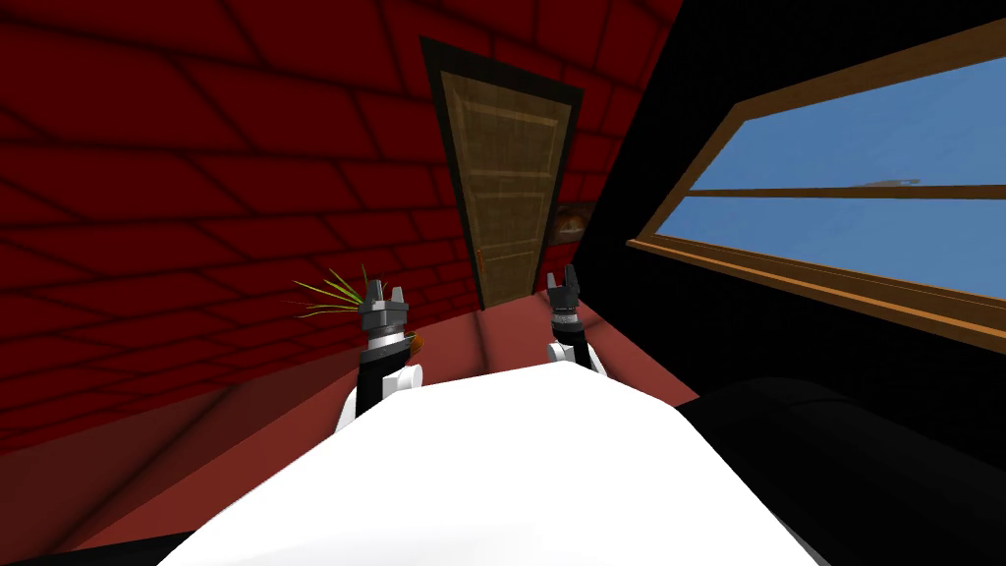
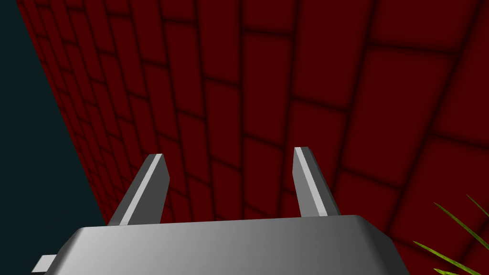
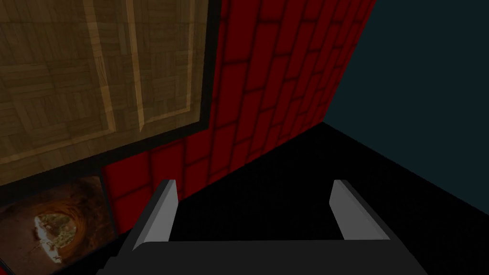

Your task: Pull the door open

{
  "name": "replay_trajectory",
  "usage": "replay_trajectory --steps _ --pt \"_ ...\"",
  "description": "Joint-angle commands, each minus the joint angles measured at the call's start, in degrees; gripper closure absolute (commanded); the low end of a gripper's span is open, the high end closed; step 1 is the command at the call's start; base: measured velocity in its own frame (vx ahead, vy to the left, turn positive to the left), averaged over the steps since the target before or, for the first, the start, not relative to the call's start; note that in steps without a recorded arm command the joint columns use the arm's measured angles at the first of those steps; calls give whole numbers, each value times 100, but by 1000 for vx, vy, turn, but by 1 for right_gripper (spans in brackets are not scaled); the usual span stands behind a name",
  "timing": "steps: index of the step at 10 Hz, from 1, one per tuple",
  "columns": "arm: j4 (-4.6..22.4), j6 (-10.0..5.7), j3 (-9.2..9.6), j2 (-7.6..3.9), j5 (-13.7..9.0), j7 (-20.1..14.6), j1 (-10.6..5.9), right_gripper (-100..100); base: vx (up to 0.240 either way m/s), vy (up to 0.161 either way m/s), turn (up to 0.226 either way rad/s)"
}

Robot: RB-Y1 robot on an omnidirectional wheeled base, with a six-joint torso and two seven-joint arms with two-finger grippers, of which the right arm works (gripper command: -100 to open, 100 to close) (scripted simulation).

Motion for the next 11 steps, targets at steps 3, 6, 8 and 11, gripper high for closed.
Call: replay_trajectory --steps 3,6,8,11 --pt "506 -126 13 -86 -287 -381 -155 -100 89 7 118" --pt "967 -208 18 -156 -557 -727 -328 -100 92 2 132" --pt "1285 -265 22 -202 -743 -966 -447 -100 96 13 146" --pt "1808 -358 27 -268 -1049 -1360 -644 -100 102 -7 163"
